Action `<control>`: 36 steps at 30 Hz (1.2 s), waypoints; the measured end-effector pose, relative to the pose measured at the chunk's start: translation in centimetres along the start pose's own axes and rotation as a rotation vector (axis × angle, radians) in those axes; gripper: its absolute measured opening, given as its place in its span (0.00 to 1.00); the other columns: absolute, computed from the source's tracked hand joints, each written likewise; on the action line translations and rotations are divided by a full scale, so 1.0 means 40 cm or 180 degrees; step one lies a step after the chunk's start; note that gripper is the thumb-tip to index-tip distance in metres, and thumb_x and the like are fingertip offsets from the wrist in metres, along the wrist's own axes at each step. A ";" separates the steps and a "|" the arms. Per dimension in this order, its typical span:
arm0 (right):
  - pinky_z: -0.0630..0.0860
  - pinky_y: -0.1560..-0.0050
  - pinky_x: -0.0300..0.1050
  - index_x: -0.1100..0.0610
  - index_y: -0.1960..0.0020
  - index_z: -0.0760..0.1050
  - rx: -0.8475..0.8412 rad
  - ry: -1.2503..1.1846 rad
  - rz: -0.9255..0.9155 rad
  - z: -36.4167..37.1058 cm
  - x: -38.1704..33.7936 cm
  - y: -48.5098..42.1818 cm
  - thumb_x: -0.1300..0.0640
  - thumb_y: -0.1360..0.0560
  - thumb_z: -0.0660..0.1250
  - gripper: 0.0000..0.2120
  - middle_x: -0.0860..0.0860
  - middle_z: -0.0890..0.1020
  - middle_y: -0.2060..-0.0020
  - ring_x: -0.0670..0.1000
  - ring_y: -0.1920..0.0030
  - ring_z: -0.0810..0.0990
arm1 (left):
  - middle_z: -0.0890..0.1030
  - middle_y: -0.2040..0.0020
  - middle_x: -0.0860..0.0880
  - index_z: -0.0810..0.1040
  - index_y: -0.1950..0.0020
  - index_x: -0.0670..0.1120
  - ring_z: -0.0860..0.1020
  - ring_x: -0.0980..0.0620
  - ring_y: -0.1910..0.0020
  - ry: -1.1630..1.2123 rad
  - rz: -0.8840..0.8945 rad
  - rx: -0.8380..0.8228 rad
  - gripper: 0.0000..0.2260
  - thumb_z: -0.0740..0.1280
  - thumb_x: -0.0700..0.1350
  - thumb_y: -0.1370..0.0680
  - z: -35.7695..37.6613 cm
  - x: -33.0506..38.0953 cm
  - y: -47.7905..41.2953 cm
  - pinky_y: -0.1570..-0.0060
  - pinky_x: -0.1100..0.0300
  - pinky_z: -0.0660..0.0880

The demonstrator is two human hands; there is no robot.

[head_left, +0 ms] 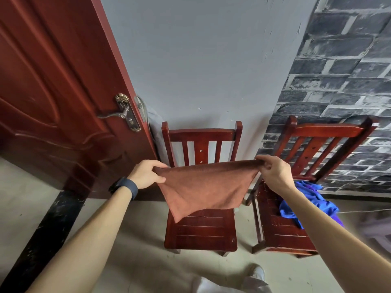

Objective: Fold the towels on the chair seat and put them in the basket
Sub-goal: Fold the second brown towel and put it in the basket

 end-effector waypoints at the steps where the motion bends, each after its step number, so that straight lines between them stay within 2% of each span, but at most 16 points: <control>1: 0.71 0.43 0.42 0.55 0.38 0.81 0.0036 0.0147 -0.0108 0.009 0.007 0.007 0.65 0.24 0.67 0.16 0.55 0.83 0.47 0.56 0.46 0.80 | 0.83 0.51 0.52 0.84 0.44 0.51 0.79 0.51 0.50 -0.0454 0.0088 0.0234 0.14 0.75 0.42 0.29 0.009 -0.012 0.001 0.51 0.63 0.71; 4: 0.73 0.42 0.47 0.58 0.39 0.82 -0.0070 0.0512 -0.0216 0.047 0.048 0.046 0.63 0.22 0.65 0.13 0.57 0.82 0.46 0.59 0.45 0.80 | 0.83 0.50 0.47 0.83 0.47 0.52 0.80 0.45 0.48 -0.1015 0.0127 0.0500 0.08 0.72 0.48 0.26 0.056 -0.068 0.019 0.52 0.58 0.74; 8: 0.74 0.52 0.50 0.52 0.37 0.79 -0.0541 0.0883 0.0026 0.119 0.133 0.149 0.60 0.20 0.62 0.14 0.55 0.81 0.49 0.61 0.46 0.80 | 0.80 0.46 0.47 0.80 0.40 0.56 0.78 0.43 0.44 -0.1610 -0.0026 0.0164 0.12 0.66 0.55 0.22 0.159 -0.176 0.061 0.50 0.52 0.75; 11: 0.71 0.57 0.50 0.47 0.34 0.74 -0.0956 0.0878 0.0375 0.159 0.193 0.239 0.58 0.19 0.60 0.16 0.56 0.81 0.48 0.62 0.48 0.79 | 0.84 0.49 0.49 0.80 0.43 0.57 0.81 0.43 0.48 -0.1386 -0.0178 -0.0105 0.12 0.65 0.57 0.24 0.232 -0.266 0.103 0.51 0.51 0.77; 13: 0.72 0.55 0.50 0.46 0.35 0.72 -0.1205 0.0808 0.0536 0.171 0.223 0.286 0.57 0.19 0.59 0.15 0.57 0.82 0.48 0.62 0.49 0.80 | 0.83 0.54 0.52 0.78 0.46 0.57 0.80 0.47 0.54 -0.1182 -0.0276 -0.0369 0.08 0.69 0.54 0.24 0.248 -0.274 0.151 0.57 0.58 0.74; 15: 0.72 0.53 0.50 0.49 0.37 0.73 -0.1318 0.0704 0.0627 0.168 0.244 0.316 0.58 0.19 0.59 0.12 0.57 0.83 0.51 0.62 0.50 0.80 | 0.80 0.58 0.53 0.78 0.50 0.56 0.76 0.51 0.59 -0.1059 -0.0348 -0.0556 0.06 0.72 0.52 0.25 0.246 -0.277 0.176 0.63 0.60 0.68; 18: 0.71 0.53 0.49 0.55 0.41 0.73 -0.1336 0.0505 0.0684 0.155 0.246 0.317 0.59 0.19 0.59 0.08 0.48 0.82 0.62 0.57 0.56 0.81 | 0.81 0.58 0.51 0.78 0.56 0.58 0.79 0.50 0.58 -0.0905 -0.0523 -0.0669 0.06 0.74 0.55 0.28 0.227 -0.287 0.164 0.57 0.59 0.75; 19: 0.70 0.55 0.47 0.56 0.42 0.72 -0.1342 0.0443 0.0704 0.155 0.242 0.306 0.60 0.18 0.59 0.07 0.44 0.80 0.65 0.51 0.61 0.80 | 0.82 0.58 0.50 0.79 0.57 0.58 0.80 0.50 0.57 -0.0847 -0.0559 -0.0646 0.06 0.74 0.54 0.28 0.224 -0.291 0.150 0.55 0.58 0.76; 21: 0.69 0.60 0.43 0.56 0.43 0.72 -0.1343 0.0338 0.0760 0.167 0.240 0.266 0.60 0.18 0.58 0.07 0.45 0.79 0.66 0.41 0.69 0.77 | 0.83 0.57 0.49 0.82 0.55 0.55 0.80 0.49 0.54 -0.0782 -0.0555 -0.0558 0.03 0.74 0.51 0.27 0.226 -0.277 0.114 0.54 0.60 0.75; 23: 0.74 0.62 0.45 0.54 0.43 0.72 -0.1343 0.0281 0.0886 0.196 0.248 0.212 0.58 0.18 0.57 0.07 0.52 0.81 0.62 0.44 0.69 0.79 | 0.83 0.56 0.50 0.84 0.53 0.50 0.80 0.49 0.53 -0.0892 -0.0479 -0.0513 0.04 0.72 0.49 0.24 0.240 -0.266 0.062 0.58 0.61 0.70; 25: 0.78 0.61 0.50 0.52 0.44 0.71 -0.1385 0.0264 0.1061 0.243 0.262 0.153 0.57 0.18 0.56 0.06 0.54 0.81 0.60 0.54 0.65 0.80 | 0.84 0.56 0.48 0.84 0.52 0.46 0.80 0.46 0.54 -0.1088 -0.0451 -0.0515 0.07 0.69 0.48 0.22 0.268 -0.273 -0.002 0.59 0.58 0.68; 27: 0.76 0.58 0.52 0.54 0.43 0.71 -0.1435 0.0286 0.1194 0.310 0.291 0.084 0.58 0.18 0.56 0.07 0.58 0.81 0.58 0.60 0.60 0.80 | 0.84 0.58 0.45 0.83 0.53 0.46 0.80 0.41 0.57 -0.1345 -0.0486 -0.0579 0.10 0.65 0.51 0.20 0.316 -0.325 -0.092 0.58 0.54 0.74; 29: 0.74 0.52 0.52 0.57 0.41 0.72 -0.1511 0.0324 0.1266 0.386 0.330 0.014 0.59 0.18 0.56 0.09 0.62 0.82 0.52 0.64 0.52 0.79 | 0.82 0.59 0.45 0.80 0.53 0.51 0.79 0.41 0.60 -0.1590 -0.0681 -0.0597 0.12 0.60 0.55 0.20 0.368 -0.397 -0.185 0.60 0.49 0.78; 31: 0.73 0.50 0.53 0.58 0.40 0.72 -0.1517 0.0283 0.1441 0.469 0.377 -0.057 0.60 0.19 0.56 0.10 0.62 0.82 0.49 0.65 0.49 0.79 | 0.82 0.57 0.46 0.77 0.50 0.52 0.79 0.42 0.59 -0.1753 -0.0747 -0.0499 0.11 0.57 0.55 0.18 0.401 -0.415 -0.271 0.62 0.52 0.77; 33: 0.73 0.51 0.51 0.57 0.41 0.70 -0.1439 0.0183 0.1715 0.550 0.412 -0.130 0.60 0.19 0.57 0.09 0.62 0.82 0.50 0.62 0.51 0.78 | 0.83 0.53 0.43 0.77 0.47 0.49 0.79 0.40 0.56 -0.1828 -0.0606 -0.0365 0.11 0.58 0.51 0.17 0.431 -0.410 -0.357 0.61 0.53 0.74; 36: 0.69 0.65 0.44 0.58 0.38 0.68 -0.1113 -0.0206 0.2161 0.660 0.455 -0.230 0.60 0.19 0.57 0.11 0.61 0.81 0.49 0.58 0.56 0.76 | 0.82 0.50 0.34 0.79 0.44 0.38 0.78 0.35 0.50 -0.1200 -0.0744 0.0018 0.11 0.60 0.43 0.17 0.493 -0.443 -0.498 0.55 0.50 0.69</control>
Point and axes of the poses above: each hand's wrist, its own y-axis away from the middle knuckle, its own z-axis out of the palm, x = y × z, the point moved 1 cm from there along -y, towards the middle knuckle
